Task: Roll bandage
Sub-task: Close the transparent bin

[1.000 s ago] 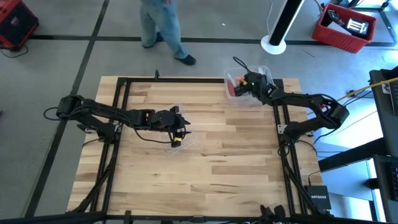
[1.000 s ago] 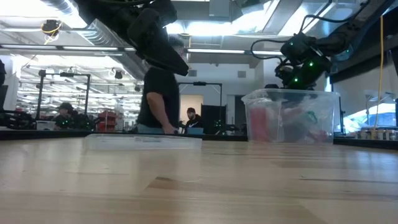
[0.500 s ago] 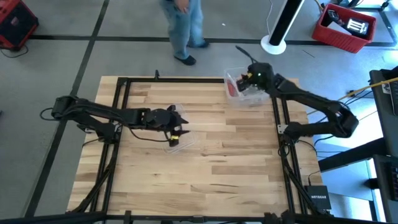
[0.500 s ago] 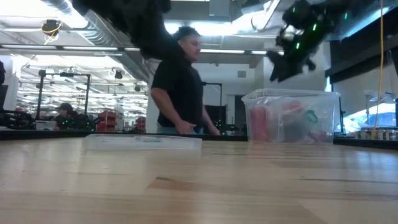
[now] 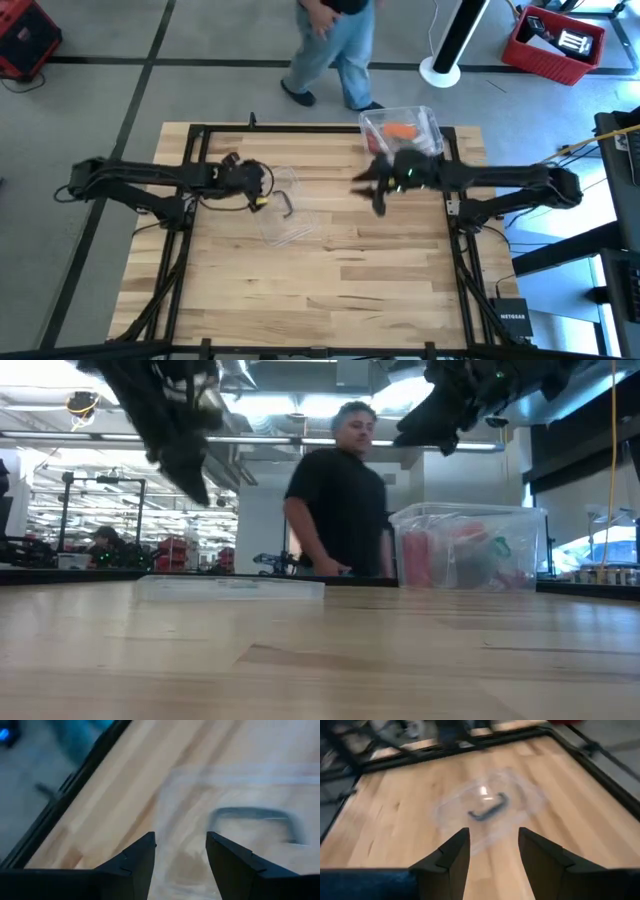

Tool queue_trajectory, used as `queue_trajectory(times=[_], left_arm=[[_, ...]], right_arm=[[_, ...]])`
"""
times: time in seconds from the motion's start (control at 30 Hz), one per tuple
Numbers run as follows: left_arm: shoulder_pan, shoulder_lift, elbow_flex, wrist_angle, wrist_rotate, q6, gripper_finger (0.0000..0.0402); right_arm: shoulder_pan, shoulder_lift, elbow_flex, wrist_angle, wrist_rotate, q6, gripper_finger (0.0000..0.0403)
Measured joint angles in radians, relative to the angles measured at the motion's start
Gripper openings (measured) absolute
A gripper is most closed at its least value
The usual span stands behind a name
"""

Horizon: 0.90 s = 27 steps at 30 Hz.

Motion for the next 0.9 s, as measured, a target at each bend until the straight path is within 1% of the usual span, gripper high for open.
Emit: queue_trajectory(times=[0.1, 0.2, 0.3, 0.37, 0.5, 0.6, 0.7, 0.8, 0.9], left_arm=[[0.079, 0.001, -0.047, 0.016, 0.024, -0.002, 0.0161], [0.161, 0.001, -0.089, 0.039, 0.124, 0.036, 0.0153], [0.240, 0.002, -0.122, 0.122, 0.232, 0.084, 0.0146], [0.284, 0.007, -0.134, 0.154, 0.270, 0.110, 0.0141], [0.358, 0.023, -0.142, 0.176, 0.274, 0.146, 0.0135], [0.406, 0.046, -0.142, 0.189, 0.273, 0.154, 0.0133], [0.435, 0.073, -0.142, 0.205, 0.274, 0.155, 0.0133], [0.441, 0.105, -0.142, 0.202, 0.276, 0.158, 0.0133], [0.439, 0.125, -0.142, 0.205, 0.277, 0.158, 0.0133]], right_arm=[[0.123, 0.069, -0.056, 0.129, 0.054, -0.057, 0.0169], [0.217, 0.156, -0.069, 0.176, 0.107, -0.118, 0.0169], [0.284, 0.260, -0.069, 0.257, 0.113, -0.220, 0.0169], [0.323, 0.331, -0.069, 0.322, 0.115, -0.273, 0.0169], [0.363, 0.466, -0.068, 0.454, 0.181, -0.355, 0.0169], [0.364, 0.562, -0.068, 0.563, 0.194, -0.407, 0.0169], [0.361, 0.633, -0.062, 0.661, 0.193, -0.423, 0.0169], [0.361, 0.693, -0.008, 0.677, 0.192, -0.437, 0.0169], [0.361, 0.757, 0.076, 0.650, 0.187, -0.482, 0.0169]])
